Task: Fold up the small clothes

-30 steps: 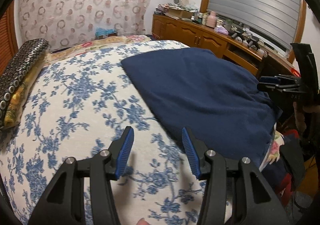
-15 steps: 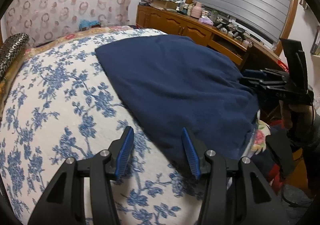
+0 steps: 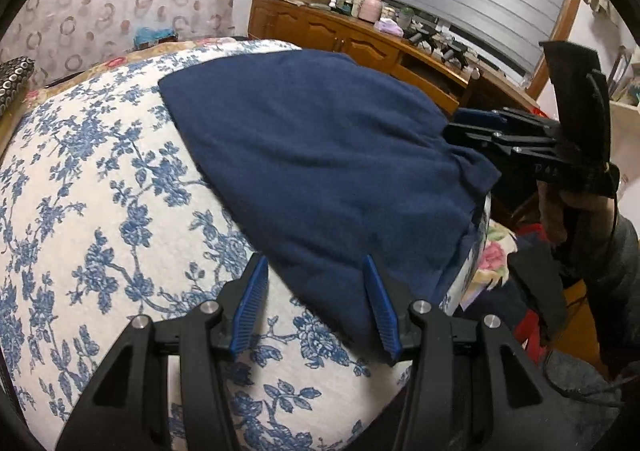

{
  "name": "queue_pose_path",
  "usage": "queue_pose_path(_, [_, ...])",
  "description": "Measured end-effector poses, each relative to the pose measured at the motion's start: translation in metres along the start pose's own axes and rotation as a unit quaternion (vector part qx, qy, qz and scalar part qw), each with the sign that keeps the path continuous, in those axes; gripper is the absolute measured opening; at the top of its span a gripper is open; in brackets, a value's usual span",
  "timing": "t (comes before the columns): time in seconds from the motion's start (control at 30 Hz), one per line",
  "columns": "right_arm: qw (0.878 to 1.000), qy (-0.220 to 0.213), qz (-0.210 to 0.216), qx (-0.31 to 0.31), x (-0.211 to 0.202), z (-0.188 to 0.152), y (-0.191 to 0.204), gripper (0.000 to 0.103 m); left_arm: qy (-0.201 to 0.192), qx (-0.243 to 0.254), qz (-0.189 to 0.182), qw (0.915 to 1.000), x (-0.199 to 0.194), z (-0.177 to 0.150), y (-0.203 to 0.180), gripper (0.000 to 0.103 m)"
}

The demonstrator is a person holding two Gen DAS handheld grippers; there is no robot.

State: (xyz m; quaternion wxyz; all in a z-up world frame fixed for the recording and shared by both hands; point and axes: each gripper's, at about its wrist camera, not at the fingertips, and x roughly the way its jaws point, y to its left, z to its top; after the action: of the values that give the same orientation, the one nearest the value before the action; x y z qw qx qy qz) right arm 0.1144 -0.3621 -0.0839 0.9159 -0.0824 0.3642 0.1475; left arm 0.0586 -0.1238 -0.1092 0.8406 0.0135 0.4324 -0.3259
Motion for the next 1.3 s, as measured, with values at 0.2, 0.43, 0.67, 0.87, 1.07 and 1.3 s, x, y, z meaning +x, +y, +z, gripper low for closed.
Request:
queue_pose_path(0.2, [1.000,0.006,0.013,-0.002,0.001,-0.004,0.009,0.057,0.006,0.008,-0.018,0.9998,0.002,-0.002,-0.004,0.049])
queue_pose_path(0.43, [0.999,0.011,0.039,-0.011,0.001,-0.009,0.020,0.065,-0.007,0.016,-0.034,0.9993,-0.003,0.006,-0.007,0.009])
queue_pose_path(0.67, [0.997,0.014,0.072,-0.034,-0.012,-0.017,0.040,0.069,-0.066,0.009,-0.050,0.9965,-0.032,0.039,-0.004,0.008])
queue_pose_path(0.87, [0.994,0.021,0.086,-0.064,-0.016,-0.027,0.056,0.074,-0.087,0.007,-0.046,0.9951,-0.038,0.061,0.003,0.008])
queue_pose_path(1.07, [0.996,0.031,0.046,-0.071,-0.003,-0.032,0.049,0.075,-0.094,0.004,-0.041,0.9947,-0.036,0.068,0.004,0.008])
queue_pose_path(1.3, [0.997,0.025,0.027,-0.071,0.004,-0.029,0.035,0.075,-0.097,0.003,-0.034,0.9947,-0.036,0.067,0.002,0.008])
